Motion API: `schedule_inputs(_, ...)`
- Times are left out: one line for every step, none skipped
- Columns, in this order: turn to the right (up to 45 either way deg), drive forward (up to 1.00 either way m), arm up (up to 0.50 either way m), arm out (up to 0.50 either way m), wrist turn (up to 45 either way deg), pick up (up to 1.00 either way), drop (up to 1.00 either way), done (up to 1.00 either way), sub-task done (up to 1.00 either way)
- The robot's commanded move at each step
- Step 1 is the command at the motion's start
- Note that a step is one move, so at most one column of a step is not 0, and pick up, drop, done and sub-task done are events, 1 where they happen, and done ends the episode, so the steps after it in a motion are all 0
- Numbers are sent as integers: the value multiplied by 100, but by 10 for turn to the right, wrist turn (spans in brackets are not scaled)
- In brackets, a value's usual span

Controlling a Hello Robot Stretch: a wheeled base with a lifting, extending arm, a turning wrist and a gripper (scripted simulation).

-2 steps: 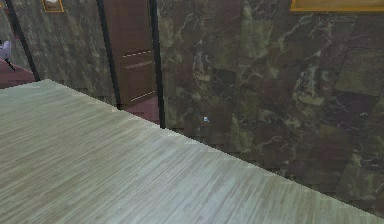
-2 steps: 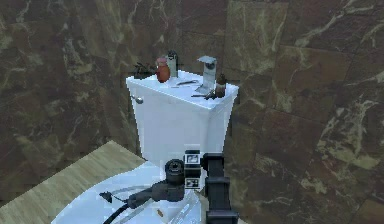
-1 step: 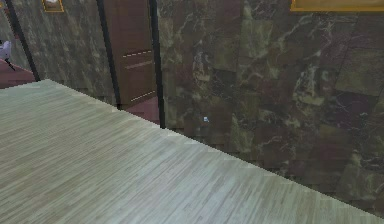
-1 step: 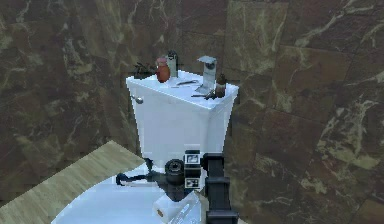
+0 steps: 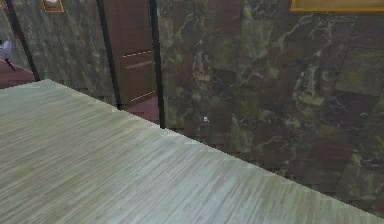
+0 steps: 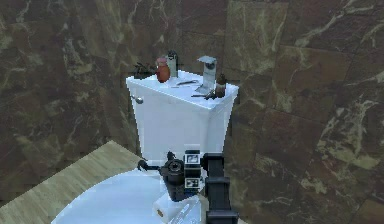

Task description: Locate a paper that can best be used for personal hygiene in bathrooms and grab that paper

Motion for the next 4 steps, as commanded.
schedule_inputs(0,0,-30,0,0,0,0,0,0)
schedule_inputs(0,0,0,0,0,100,0,0,0)
schedule_inputs(0,0,10,0,0,0,0,0,0)
schedule_inputs(0,0,0,0,0,0,0,100,0)
